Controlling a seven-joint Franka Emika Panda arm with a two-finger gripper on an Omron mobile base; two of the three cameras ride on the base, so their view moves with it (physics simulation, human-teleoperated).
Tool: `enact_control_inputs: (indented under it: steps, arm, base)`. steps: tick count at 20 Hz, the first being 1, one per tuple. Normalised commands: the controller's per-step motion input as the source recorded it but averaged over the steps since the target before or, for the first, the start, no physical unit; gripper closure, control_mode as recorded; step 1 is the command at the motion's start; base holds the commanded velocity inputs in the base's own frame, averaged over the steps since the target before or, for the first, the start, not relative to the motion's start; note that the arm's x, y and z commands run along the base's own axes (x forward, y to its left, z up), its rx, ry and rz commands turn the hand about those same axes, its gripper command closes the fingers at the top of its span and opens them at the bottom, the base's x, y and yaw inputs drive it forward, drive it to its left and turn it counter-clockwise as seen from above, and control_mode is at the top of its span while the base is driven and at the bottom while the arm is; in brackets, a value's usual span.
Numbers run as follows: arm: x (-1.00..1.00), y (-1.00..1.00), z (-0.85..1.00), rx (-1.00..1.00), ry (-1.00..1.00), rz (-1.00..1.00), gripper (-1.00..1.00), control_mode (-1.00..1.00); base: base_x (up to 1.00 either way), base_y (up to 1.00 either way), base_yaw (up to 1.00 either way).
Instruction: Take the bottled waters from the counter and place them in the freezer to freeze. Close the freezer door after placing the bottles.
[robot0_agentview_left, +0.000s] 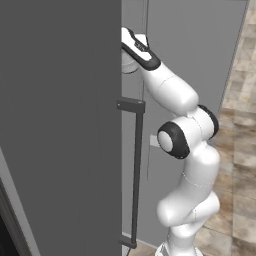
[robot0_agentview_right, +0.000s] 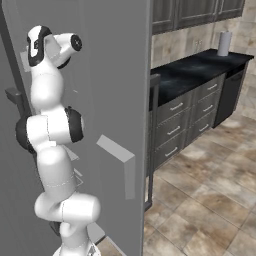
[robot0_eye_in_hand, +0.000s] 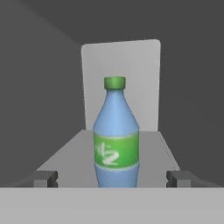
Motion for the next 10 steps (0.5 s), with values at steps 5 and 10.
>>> enact_control_inputs:
  steps: [5, 10]
  arm:
    - [0.0, -0.64, 0.0, 0.0, 0.02, -0.11, -1.0, -1.0]
    - [0.0, -0.69, 0.0, -0.04, 0.04, -0.18, -1.0, -1.0]
  base:
    - [0.0, 0.0, 0.0]
    - [0.0, 0.0, 0.0]
